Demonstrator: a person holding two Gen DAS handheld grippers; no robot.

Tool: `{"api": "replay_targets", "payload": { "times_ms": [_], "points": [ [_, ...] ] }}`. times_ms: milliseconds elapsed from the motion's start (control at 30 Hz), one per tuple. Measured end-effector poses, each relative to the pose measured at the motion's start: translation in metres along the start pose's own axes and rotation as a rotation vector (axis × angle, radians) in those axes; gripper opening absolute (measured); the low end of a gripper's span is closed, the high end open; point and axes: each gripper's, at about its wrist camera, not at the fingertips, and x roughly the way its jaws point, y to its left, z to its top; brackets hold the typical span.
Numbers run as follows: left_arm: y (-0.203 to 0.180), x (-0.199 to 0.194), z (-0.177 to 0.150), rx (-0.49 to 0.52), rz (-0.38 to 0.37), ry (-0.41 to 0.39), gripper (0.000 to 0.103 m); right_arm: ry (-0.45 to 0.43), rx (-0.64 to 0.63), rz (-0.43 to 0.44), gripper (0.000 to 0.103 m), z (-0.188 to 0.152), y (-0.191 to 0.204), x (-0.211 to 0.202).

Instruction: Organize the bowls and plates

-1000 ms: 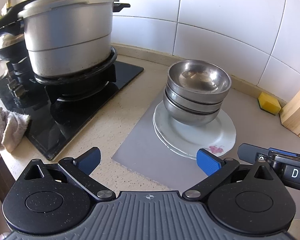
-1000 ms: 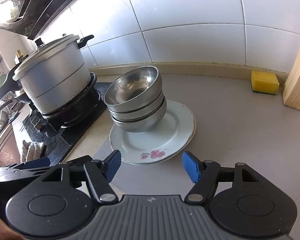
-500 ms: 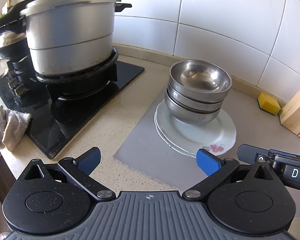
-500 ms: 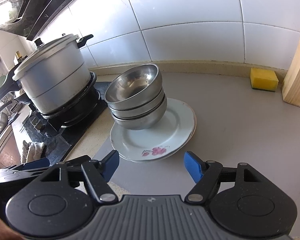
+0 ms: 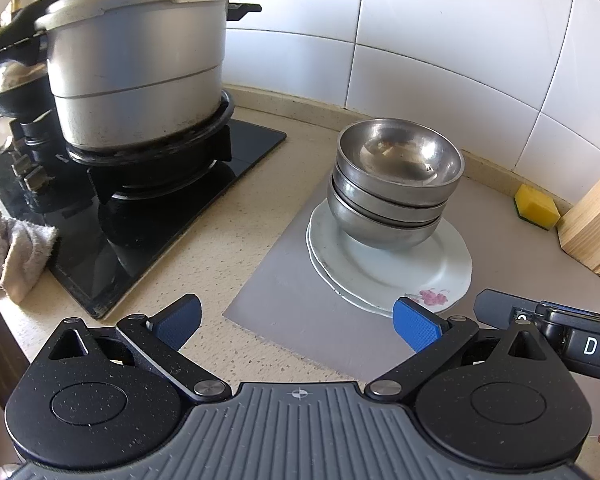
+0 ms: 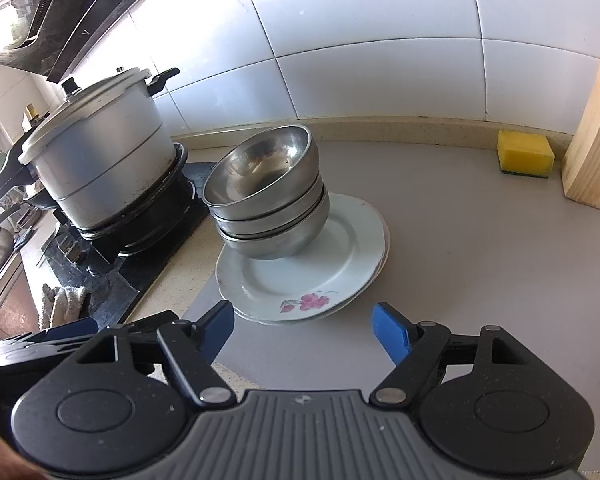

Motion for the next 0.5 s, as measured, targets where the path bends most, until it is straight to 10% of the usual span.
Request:
{"api": "replay_targets", "payload": {
  "times_ms": [500],
  "points": [
    [-0.0037, 0.0024, 0.0037, 0.006, -0.006, -0.002, 0.097, -0.014, 0.028, -0.015, 0.063, 0.0028, -0.0044, -0.0007]
  ]
}}
